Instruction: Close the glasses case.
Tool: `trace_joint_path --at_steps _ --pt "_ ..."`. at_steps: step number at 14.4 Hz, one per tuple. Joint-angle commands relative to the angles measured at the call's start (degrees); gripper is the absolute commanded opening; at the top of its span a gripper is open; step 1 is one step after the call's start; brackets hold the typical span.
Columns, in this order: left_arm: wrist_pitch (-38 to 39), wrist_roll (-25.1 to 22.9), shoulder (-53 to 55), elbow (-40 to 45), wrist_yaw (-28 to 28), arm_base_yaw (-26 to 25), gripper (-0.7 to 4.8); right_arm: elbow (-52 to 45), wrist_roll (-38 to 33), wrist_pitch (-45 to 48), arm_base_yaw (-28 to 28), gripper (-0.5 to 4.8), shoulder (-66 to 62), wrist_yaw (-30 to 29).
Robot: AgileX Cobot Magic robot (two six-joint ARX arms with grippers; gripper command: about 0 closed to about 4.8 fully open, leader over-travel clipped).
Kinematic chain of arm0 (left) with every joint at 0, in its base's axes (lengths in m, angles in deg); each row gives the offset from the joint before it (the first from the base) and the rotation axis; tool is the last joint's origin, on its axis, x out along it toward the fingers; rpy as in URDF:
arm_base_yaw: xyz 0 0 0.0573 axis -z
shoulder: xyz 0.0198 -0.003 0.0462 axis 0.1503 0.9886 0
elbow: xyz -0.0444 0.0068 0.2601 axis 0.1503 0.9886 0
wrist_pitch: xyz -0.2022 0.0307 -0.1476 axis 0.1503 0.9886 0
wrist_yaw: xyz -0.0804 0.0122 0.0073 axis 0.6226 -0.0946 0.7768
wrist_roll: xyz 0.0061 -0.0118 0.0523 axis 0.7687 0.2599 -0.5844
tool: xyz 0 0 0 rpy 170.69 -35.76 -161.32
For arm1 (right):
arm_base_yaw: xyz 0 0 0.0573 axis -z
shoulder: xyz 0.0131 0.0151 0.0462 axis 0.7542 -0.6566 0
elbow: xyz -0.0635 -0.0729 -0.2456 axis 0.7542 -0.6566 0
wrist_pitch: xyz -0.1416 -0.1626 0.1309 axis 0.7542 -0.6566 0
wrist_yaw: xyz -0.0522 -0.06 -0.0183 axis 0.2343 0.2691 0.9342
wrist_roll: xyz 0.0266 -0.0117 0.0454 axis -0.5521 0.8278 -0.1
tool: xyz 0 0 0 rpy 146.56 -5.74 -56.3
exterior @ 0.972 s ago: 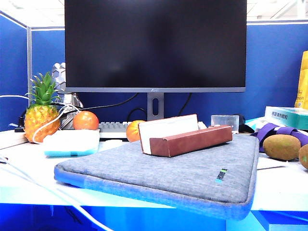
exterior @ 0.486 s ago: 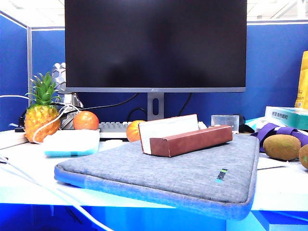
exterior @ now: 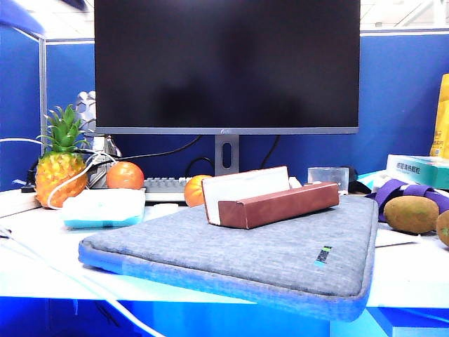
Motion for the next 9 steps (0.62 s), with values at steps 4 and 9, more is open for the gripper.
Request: trace_joint_path --at_steps 4,9 --pt "-10.99 -2.08 6.1 -2.93 1.62 -0.04 4.03 0.28 -2.99 1.84 0.02 0.0 -0.09 1.42" --pt "-9.79 -3.37 6.47 -2.93 1.62 -0.04 4.03 1.42 3.72 2.25 0.02 0.57 -2.03 -2.38"
